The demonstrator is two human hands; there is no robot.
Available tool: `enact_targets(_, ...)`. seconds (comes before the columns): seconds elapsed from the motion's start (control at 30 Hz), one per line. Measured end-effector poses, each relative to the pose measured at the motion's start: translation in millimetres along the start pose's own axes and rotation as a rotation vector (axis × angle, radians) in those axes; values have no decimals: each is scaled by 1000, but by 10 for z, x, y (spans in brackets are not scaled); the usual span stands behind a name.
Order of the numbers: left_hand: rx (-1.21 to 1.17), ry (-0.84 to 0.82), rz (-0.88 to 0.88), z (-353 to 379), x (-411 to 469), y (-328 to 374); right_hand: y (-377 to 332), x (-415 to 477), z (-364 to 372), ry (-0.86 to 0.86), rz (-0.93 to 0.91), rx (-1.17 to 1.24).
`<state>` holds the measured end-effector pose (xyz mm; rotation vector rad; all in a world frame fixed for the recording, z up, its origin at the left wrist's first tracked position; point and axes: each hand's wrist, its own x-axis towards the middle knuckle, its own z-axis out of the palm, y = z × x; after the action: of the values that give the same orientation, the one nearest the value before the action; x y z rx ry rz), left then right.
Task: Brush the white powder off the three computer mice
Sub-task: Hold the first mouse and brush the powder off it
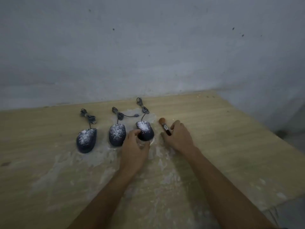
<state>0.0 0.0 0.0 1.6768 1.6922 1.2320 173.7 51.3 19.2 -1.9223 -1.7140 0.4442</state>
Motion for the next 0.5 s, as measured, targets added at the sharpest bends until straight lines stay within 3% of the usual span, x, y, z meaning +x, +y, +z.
enact_targets(0.17, 8, 52, -14, 91, 67, 23, 12, -3, 56, 57, -37, -62)
enact_targets(0.27, 2, 60, -33, 105, 96, 18, 1, 48, 41, 90, -40, 240)
enact_targets(0.4, -9, 43, -69, 122, 144, 15, -131, 161, 130, 52, 95, 724)
enact_targets(0.5, 83, 20, -68, 133, 183, 21, -222, 189, 264, 8, 127, 859)
